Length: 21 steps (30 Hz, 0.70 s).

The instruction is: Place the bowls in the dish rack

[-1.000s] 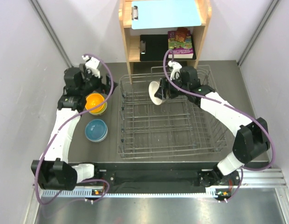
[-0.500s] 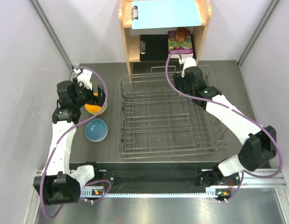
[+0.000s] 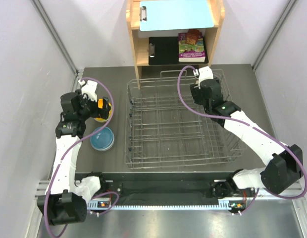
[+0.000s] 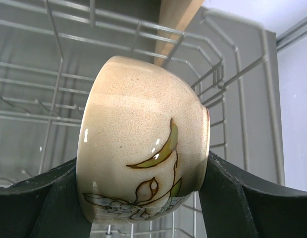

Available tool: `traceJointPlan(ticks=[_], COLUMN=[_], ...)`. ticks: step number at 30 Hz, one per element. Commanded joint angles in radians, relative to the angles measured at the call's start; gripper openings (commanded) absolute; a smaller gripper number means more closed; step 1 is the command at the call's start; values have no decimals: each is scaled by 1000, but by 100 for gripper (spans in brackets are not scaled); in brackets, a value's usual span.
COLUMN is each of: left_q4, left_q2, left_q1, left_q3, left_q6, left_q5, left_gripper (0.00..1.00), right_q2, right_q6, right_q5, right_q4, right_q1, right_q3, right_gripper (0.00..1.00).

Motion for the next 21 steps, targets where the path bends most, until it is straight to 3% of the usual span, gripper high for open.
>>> traceJointPlan(ticks=[1, 21], left_q4=[-17, -52], left_q2=[-50, -101], left_q1=[10, 19], left_q3=[-24, -67], left_q6=[18, 41], left_q5=[-20, -35], left_gripper=[99, 99], right_q2=[-7, 134], right_q6=[-24, -19], right_q5=[45, 66], right_q4=[121, 152], right_q1=[37, 123], right_q3=[0, -16], right_gripper=[0, 0])
